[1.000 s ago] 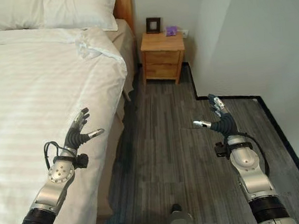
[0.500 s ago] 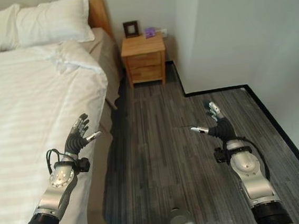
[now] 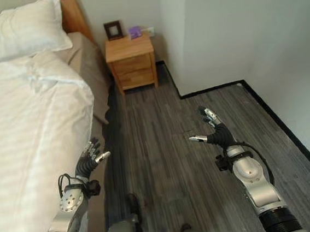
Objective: Making the bed.
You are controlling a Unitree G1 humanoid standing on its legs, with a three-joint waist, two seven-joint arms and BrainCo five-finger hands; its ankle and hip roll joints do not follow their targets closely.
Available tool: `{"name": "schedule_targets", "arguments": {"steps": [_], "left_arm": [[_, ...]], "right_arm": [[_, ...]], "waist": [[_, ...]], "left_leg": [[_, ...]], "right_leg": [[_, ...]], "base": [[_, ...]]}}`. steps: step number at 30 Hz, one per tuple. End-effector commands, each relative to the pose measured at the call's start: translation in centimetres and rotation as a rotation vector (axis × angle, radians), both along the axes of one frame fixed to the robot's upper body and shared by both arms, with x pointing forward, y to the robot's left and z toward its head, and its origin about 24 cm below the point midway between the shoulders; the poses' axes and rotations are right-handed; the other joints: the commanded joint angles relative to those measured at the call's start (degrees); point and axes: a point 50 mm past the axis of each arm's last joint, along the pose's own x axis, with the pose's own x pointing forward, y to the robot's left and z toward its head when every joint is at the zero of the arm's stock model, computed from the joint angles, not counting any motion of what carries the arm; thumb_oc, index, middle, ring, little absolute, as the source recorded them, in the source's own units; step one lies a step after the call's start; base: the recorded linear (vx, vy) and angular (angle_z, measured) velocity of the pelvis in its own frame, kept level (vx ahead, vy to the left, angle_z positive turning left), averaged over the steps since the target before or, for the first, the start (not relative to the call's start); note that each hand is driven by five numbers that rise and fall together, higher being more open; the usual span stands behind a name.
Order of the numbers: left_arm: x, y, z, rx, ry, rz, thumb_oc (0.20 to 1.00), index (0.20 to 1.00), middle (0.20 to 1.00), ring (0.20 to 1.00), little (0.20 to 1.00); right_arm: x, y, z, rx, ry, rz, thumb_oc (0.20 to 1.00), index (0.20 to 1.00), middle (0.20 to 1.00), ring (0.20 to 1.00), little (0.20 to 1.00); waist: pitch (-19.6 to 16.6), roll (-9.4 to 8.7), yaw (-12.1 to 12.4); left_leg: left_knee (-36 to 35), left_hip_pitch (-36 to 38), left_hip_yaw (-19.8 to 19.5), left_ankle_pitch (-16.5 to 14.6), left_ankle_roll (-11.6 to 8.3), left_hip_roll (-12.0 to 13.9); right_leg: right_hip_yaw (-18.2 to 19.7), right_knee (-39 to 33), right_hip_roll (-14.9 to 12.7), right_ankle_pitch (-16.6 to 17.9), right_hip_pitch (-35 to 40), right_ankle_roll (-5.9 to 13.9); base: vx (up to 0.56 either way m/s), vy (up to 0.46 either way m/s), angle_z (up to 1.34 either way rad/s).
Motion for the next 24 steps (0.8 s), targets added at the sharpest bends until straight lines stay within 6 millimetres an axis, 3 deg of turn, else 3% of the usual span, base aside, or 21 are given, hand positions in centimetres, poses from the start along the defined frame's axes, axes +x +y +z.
{"name": "schedule_targets", "arguments": {"steps": [1,3,4,5,7,8,10,11,12,15,16,17,18,19,20,22,23,24], "left_arm": [[1.5,0.6,4.2,0.069,-0.195,-0.061,1.0,1.0,1.0,1.0,1.0],[1.7,0.6,4.5,0.081,-0.209,-0.071,1.0,1.0,1.0,1.0,1.0],[1.8,0.6,4.8,0.087,-0.217,-0.084,1.0,1.0,1.0,1.0,1.0],[1.8,0.6,4.8,0.087,-0.217,-0.084,1.0,1.0,1.0,1.0,1.0],[1.7,0.6,4.8,0.085,-0.216,-0.102,1.0,1.0,1.0,1.0,1.0],[1.7,0.7,4.8,0.089,-0.216,-0.103,1.0,1.0,1.0,1.0,1.0],[2.0,1.2,4.9,0.091,-0.219,-0.082,1.0,1.0,1.0,1.0,1.0],[2.1,1.2,4.8,0.098,-0.215,-0.085,1.0,1.0,1.0,1.0,1.0],[2.1,1.2,4.7,0.097,-0.215,-0.085,1.0,1.0,1.0,1.0,1.0],[2.1,1.5,4.5,0.092,-0.204,-0.062,1.0,1.0,1.0,1.0,1.0],[2.0,1.0,4.2,0.081,-0.196,-0.078,1.0,1.0,1.0,1.0,1.0],[2.0,0.8,4.1,0.068,-0.197,-0.068,1.0,1.0,1.0,1.0,1.0],[2.0,0.8,4.1,0.068,-0.196,-0.067,1.0,1.0,1.0,1.0,1.0],[2.1,0.6,4.2,0.064,-0.202,-0.069,1.0,1.0,1.0,1.0,1.0],[2.2,0.3,4.2,0.048,-0.2,-0.062,1.0,1.0,1.0,1.0,1.0],[2.3,0.2,4.6,0.005,-0.219,-0.058,1.0,1.0,1.0,1.0,1.0],[2.3,0.1,4.8,-0.003,-0.227,-0.058,1.0,1.0,1.0,1.0,1.0],[2.3,0.2,5.0,-0.015,-0.234,-0.053,1.0,1.0,1.0,1.0,1.0]], "right_arm": [[1.7,2.1,3.1,-0.035,-0.177,0.082,1.0,1.0,1.0,1.0,1.0],[1.6,1.9,3.1,-0.058,-0.176,0.08,1.0,1.0,1.0,1.0,1.0],[1.5,1.7,3.0,-0.069,-0.17,0.08,1.0,1.0,1.0,1.0,1.0],[1.5,1.7,3.0,-0.069,-0.17,0.08,1.0,1.0,1.0,1.0,1.0],[0.7,0.9,1.9,-0.071,-0.113,0.052,1.0,1.0,1.0,1.0,1.0],[-0.1,0.2,0.9,-0.074,-0.067,0.024,1.0,1.0,1.0,1.0,1.0],[-1.1,-1.2,-0.4,-0.082,-0.003,-0.031,1.0,1.0,1.0,1.0,1.0],[-1.7,-1.7,-1.4,-0.084,0.044,-0.058,1.0,1.0,1.0,1.0,1.0],[-1.7,-1.7,-1.4,-0.085,0.044,-0.058,1.0,1.0,1.0,1.0,1.0],[-2.5,-2.6,-2.4,-0.096,0.095,-0.104,1.0,1.0,1.0,1.0,1.0],[-3.5,-3.2,-3.0,-0.087,0.137,-0.122,1.0,1.0,1.0,1.0,1.0],[-3.4,-3.4,-3.2,-0.092,0.149,-0.123,1.0,1.0,1.0,1.0,1.0],[-3.3,-3.4,-3.2,-0.092,0.15,-0.122,1.0,1.0,1.0,1.0,1.0],[-3.4,-3.8,-3.3,-0.08,0.151,-0.15,1.0,1.0,1.0,1.0,1.0],[-3.1,-3.9,-3.4,-0.058,0.153,-0.16,1.0,1.0,1.0,1.0,1.0],[-2.4,-3.7,-2.8,-0.02,0.118,-0.165,1.0,1.0,1.0,1.0,1.0],[-2.0,-3.5,-2.5,-0.014,0.102,-0.161,1.0,1.0,1.0,1.0,1.0],[-1.5,-3.3,-2.2,-0.016,0.087,-0.151,1.0,1.0,1.0,1.0,1.0]], "waist": [[0.4,-3.65,-1.4],[1.1,-3.6,-2.5],[1.6,-4.03,-3.5],[1.6,-3.92,-3.7],[1.3,-4.92,-6.5],[1.1,-5.9,-8.5],[0.9,-6.55,-10.3],[0.9,-6.68,-11.7],[1.0,-6.21,-11.9],[1.4,-6.09,-14.1],[0.3,-6.1,-15.9],[0.4,-5.66,-16.3],[0.5,-5.2,-16.2],[0.8,-4.84,-16.4],[1.4,-5.06,-16.1],[3.1,-6.94,-13.5],[3.8,-8.36,-12.2],[4.6,-8.94,-10.6]], "left_leg": [[-8.1,5.6,-1.9,0.1,-2.3,-1.7],[-8.1,6.9,-2.5,-0.9,-2.38,-1.9],[-8.1,8.5,-3.0,-2.3,-2.74,-2.3],[-8.1,8.4,-3.2,-2.2,-2.76,-2.2],[-8.1,11.6,-5.7,-5.8,-4.22,-3.3],[-8.1,13.7,-7.6,-8.1,-5.1,-3.9],[-8.1,17.0,-8.9,-11.1,-5.77,-4.1],[-8.1,20.0,-9.6,-13.3,-5.73,-4.5],[-8.1,20.2,-9.8,-13.6,-5.82,-4.0],[-8.1,27.1,-11.0,-17.8,-6.07,-4.6],[-7.6,30.0,-12.9,-16.7,-6.44,-4.5],[-3.2,29.8,-11.7,-14.0,-8.18,-3.5],[-2.9,29.9,-11.5,-14.6,-8.24,-3.0],[3.5,28.7,-10.2,-10.8,-10.6,-2.3],[15.7,24.2,-9.2,-3.7,-13.62,-1.4],[35.3,15.3,-7.7,3.5,-15.48,-1.8],[41.3,11.9,-6.6,3.3,-15.22,-2.9],[45.4,8.5,-4.6,1.8,-14.74,-1.6]], "right_leg": [[-1.0,12.0,-1.2,18.6,1.2,4.35],[-2.7,11.5,-2.7,16.6,-1.1,3.57],[-4.4,8.0,-4.7,14.5,-3.2,2.85],[-4.6,7.7,-4.6,14.7,-3.1,2.78],[-6.2,-9.2,-4.9,11.3,-4.5,1.74],[-3.1,-20.3,-2.5,11.1,-4.8,1.85],[-2.5,-28.7,-1.2,14.3,-6.9,2.21],[-5.5,-31.8,-0.4,16.0,-11.0,2.82],[-5.9,-31.7,0.0,15.7,-10.7,2.76],[-12.9,-31.8,0.1,17.1,-14.7,2.92],[-11.0,-32.2,0.5,18.5,-12.6,1.32],[-11.7,-32.3,0.4,19.3,-11.1,0.52],[-11.8,-32.2,1.0,18.9,-10.8,0.55],[-12.2,-32.1,1.2,19.6,-9.0,0.18],[-11.9,-31.3,0.8,20.1,-6.4,-1.07],[-11.6,-31.4,0.0,18.4,-1.2,-3.07],[-10.6,-31.9,-0.8,18.0,0.6,-3.54],[-9.2,-32.2,-0.2,16.8,2.8,-4.28]], "base": [[0.39,0.03,0.37],[0.34,-0.051,0.79],[0.37,-0.079,0.85],[0.6,-0.157,0.81],[0.78,-0.244,0.78],[0.78,-0.269,0.91],[0.83,-0.266,1.26],[0.64,-0.193,0.97],[0.61,-0.193,0.47],[0.65,-0.309,0.51],[0.79,-0.436,0.65],[0.6,-0.323,0.72],[0.36,-0.206,0.58],[0.35,-0.242,0.29],[0.49,-0.381,0.05],[0.44,-0.386,-0.26],[0.44,-0.34,-0.63],[0.47,-0.26,-0.56]]}}
